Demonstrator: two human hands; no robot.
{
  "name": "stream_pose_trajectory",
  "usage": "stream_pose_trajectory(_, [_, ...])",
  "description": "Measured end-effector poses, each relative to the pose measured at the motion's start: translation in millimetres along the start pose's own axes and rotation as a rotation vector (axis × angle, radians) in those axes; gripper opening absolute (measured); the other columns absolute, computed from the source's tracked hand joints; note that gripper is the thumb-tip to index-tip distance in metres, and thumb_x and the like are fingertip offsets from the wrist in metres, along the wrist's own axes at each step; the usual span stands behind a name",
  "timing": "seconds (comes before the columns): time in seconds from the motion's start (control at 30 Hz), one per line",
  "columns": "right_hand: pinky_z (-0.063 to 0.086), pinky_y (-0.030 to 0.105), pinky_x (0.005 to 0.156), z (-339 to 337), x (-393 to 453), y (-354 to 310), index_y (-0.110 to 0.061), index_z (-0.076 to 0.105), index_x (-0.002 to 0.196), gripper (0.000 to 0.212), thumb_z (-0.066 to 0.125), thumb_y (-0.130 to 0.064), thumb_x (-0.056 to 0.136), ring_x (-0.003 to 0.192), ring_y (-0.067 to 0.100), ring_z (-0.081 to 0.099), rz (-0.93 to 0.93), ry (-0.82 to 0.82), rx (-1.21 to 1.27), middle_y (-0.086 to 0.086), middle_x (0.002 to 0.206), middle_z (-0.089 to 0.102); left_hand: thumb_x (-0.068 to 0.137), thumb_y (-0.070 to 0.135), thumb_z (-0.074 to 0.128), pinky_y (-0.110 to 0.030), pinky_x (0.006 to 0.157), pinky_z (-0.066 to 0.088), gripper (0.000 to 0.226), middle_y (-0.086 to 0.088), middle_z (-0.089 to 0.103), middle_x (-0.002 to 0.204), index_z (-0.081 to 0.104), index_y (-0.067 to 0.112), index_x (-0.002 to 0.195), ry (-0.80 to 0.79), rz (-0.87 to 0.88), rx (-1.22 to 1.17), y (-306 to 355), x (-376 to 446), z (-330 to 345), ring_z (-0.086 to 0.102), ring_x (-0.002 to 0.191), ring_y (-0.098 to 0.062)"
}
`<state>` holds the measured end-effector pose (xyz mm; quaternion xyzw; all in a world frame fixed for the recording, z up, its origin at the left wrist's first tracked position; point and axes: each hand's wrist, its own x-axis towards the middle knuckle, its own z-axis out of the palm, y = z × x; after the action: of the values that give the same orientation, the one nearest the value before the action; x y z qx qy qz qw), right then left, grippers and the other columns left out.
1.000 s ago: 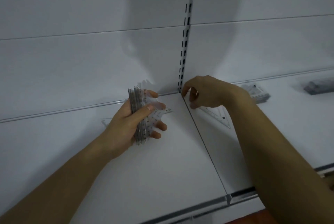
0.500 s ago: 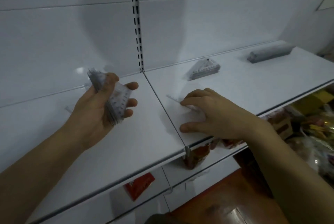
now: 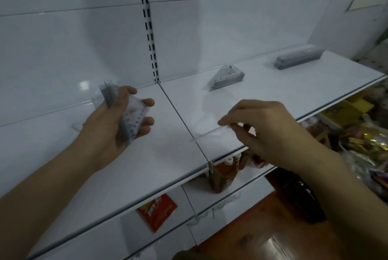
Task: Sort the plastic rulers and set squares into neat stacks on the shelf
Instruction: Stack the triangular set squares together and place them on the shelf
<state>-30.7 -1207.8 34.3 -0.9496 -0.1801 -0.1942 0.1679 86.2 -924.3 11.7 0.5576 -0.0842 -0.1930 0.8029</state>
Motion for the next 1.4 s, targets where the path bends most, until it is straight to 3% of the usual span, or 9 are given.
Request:
stream_pose_trajectory(0.1, [0.057,0.019,0.074,17,25,-21,-0.011,0.079,0.101,0.018,0.072,0.0,0.088,0.076,0.011,0.07,0.038,0.443,0.036,0.001,0.092,0.075,0.089,0.04,0.052,-0.033,0.066,0.061,0.03,-0.01,0.069,0.11,0.056,0.021,0.113,-0.002,0.02,-0.025,1,1,0,0.072,0.082,-0.028])
stream_pose_trajectory(0.23, [0.059,0.027,0.065,57,66,-60,-0.009,0.079,0.098,0.012,0.074,-0.005,0.088,0.073,0.013,0.071,-0.019,0.622,0.126,0.002,0.09,0.077,0.09,0.039,0.052,-0.038,0.074,0.06,0.031,-0.015,0.066,0.116,0.055,0.02,0.114,0.031,0.073,-0.096,3,4,0,0.071,0.098,-0.04])
stream_pose_trajectory(0.4, [0.058,0.04,0.064,97,117,-92,-0.017,0.078,0.102,0.014,0.069,-0.018,0.091,0.077,0.02,0.07,-0.109,0.348,0.157,0.0,0.094,0.076,0.09,0.043,0.052,-0.042,0.083,0.059,0.044,-0.019,0.064,0.126,0.055,0.022,0.129,0.123,0.159,-0.15,17,9,-20,0.068,0.103,-0.03])
stream_pose_trajectory(0.57, [0.054,0.035,0.08,104,159,-101,-0.017,0.078,0.095,0.012,0.067,-0.016,0.092,0.088,0.019,0.065,-0.279,0.093,0.237,-0.002,0.093,0.076,0.092,0.037,0.057,-0.041,0.077,0.058,0.025,-0.015,0.066,0.119,0.059,0.019,0.11,0.26,0.211,-0.163,36,16,-43,0.066,0.093,-0.028])
stream_pose_trajectory(0.7, [0.053,0.031,0.081,107,199,-76,-0.022,0.076,0.103,0.014,0.064,-0.025,0.096,0.087,0.011,0.061,-0.132,0.053,0.211,-0.007,0.096,0.073,0.095,0.032,0.061,-0.029,0.053,0.051,0.013,-0.003,0.067,0.107,0.059,0.02,0.101,0.387,0.292,-0.068,50,18,-62,0.068,0.076,-0.021])
stream_pose_trajectory(0.87, [0.052,0.037,0.084,134,217,-49,-0.018,0.071,0.11,0.05,0.071,-0.059,0.082,0.089,0.016,0.06,0.081,-0.325,0.162,-0.001,0.101,0.067,0.084,0.037,0.066,-0.023,0.043,0.044,0.029,-0.002,0.068,0.108,0.059,0.016,0.102,0.411,0.317,-0.049,53,20,-74,0.068,0.069,-0.023])
stream_pose_trajectory(1.1, [0.038,0.009,0.061,147,214,-34,-0.031,0.069,0.106,0.036,0.082,-0.048,0.077,0.075,0.002,0.057,0.114,-0.38,0.276,-0.014,0.09,0.063,0.086,0.04,0.06,-0.025,0.045,0.048,0.026,-0.004,0.069,0.102,0.058,0.018,0.101,0.391,0.283,0.017,43,28,-69,0.069,0.07,-0.026])
stream_pose_trajectory(1.33, [0.045,0.014,0.063,145,216,-21,-0.023,0.073,0.085,0.004,0.075,-0.023,0.088,0.063,-0.003,0.058,0.241,-0.208,0.592,-0.012,0.072,0.068,0.088,0.043,0.059,-0.025,0.045,0.049,0.037,-0.001,0.07,0.097,0.061,0.015,0.113,0.465,0.29,-0.002,42,33,-75,0.068,0.067,-0.02])
stream_pose_trajectory(1.4, [0.047,0.019,0.061,141,217,-18,-0.018,0.073,0.083,0.01,0.069,-0.015,0.092,0.063,0.004,0.058,0.292,-0.185,0.736,-0.01,0.07,0.068,0.088,0.043,0.058,-0.026,0.045,0.049,0.038,0.0,0.07,0.096,0.06,0.014,0.112,0.474,0.303,-0.007,41,34,-74,0.068,0.066,-0.019])
